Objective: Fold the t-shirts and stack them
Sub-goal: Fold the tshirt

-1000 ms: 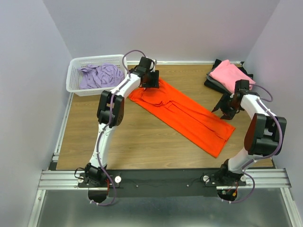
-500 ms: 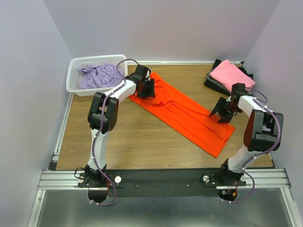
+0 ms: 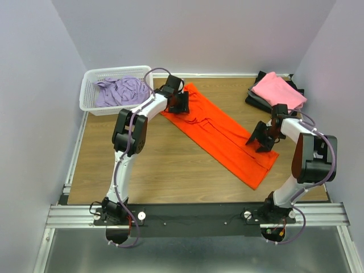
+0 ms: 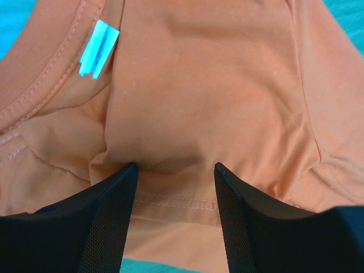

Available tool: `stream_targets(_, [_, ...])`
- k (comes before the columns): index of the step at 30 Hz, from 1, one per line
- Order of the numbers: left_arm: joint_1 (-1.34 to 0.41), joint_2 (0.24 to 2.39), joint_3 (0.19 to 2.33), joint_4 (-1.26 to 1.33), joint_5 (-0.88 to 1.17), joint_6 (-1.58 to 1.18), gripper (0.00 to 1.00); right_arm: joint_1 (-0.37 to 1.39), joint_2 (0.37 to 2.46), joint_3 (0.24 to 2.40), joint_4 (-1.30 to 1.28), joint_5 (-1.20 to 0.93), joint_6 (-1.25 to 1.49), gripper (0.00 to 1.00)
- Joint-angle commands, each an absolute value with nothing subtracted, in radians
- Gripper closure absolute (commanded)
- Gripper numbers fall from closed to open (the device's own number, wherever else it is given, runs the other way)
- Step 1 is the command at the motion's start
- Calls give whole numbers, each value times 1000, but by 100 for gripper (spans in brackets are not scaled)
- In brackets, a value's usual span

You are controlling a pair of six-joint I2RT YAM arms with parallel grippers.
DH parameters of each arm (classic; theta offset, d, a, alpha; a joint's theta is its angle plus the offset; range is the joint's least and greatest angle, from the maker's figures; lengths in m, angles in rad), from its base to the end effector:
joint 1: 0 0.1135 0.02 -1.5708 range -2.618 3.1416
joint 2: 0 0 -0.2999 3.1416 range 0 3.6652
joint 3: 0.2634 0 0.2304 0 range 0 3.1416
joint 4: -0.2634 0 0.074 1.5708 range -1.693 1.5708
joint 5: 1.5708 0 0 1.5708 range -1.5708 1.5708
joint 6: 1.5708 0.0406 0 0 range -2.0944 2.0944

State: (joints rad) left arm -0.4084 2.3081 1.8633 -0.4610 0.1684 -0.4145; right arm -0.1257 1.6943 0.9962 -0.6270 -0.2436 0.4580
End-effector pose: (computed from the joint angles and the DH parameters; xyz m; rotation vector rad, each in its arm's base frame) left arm 0.4732 -0.2122 0.2042 0.0664 2.5433 -0.5479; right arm 0.2924 -0.0271 0.2041 0.7957 2.8016 0.4110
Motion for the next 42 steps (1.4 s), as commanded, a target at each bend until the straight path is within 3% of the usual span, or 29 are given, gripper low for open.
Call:
stream_targets(1, [-416,2388,1936,-508,147,-374,35,-78,1715,919,-627,-247,503,32])
stream_targets(18, [-403,2585,2252,-586,152,-290,35,57,1592,834,-630,-239,690,33])
stream_targets(34, [-360,2591,2278,-496,225,-279,36,284,1533,899,-675,-135,899,33])
stream_targets(42, [-364,2424,2165,-425,207,-297,35,284,1499,1014,-796,-5,828,33])
